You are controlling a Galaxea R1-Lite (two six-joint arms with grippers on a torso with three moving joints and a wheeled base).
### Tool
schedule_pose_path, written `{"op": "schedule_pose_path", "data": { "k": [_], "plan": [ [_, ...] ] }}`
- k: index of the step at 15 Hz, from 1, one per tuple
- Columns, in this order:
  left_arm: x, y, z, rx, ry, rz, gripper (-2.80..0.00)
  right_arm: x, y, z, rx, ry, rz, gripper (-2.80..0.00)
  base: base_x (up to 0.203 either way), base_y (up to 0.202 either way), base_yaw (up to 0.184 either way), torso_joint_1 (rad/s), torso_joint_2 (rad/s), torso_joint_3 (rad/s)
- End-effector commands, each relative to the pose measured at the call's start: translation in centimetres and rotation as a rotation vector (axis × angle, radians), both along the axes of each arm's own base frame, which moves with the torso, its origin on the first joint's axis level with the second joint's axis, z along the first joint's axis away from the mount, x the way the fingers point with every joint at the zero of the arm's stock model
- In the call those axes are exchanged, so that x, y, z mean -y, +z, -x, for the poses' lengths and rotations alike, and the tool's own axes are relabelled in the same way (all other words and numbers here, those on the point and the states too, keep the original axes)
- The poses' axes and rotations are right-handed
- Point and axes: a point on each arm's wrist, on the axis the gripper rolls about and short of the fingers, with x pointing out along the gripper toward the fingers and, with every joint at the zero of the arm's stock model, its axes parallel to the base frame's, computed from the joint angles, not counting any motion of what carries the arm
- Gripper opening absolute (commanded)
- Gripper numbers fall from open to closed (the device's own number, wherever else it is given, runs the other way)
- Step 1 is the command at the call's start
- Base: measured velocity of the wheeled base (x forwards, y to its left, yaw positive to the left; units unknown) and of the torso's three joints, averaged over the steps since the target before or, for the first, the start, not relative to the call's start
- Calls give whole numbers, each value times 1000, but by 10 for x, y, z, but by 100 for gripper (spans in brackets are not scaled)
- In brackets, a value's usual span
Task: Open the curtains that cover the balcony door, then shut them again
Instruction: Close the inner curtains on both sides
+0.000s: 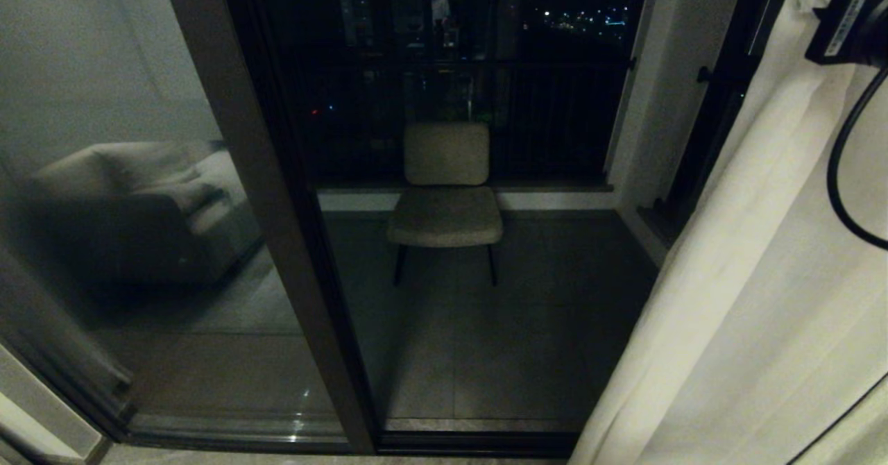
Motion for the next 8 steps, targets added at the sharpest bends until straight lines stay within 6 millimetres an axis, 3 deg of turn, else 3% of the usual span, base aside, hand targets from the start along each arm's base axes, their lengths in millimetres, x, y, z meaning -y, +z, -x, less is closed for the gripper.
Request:
{"op": "schedule_pose_path", "data": {
  "k": [1, 8],
  "plan": [
    [0, 0, 0, 0, 0, 0, -280, -4, -1, -1, -4, 15, 2, -280, 0, 192, 0, 5, -1, 2],
    [0, 0, 0, 0, 0, 0, -280, -15, -1, -9, -5, 35, 0, -280, 0, 186, 2, 1, 2, 3]
  ]
}}
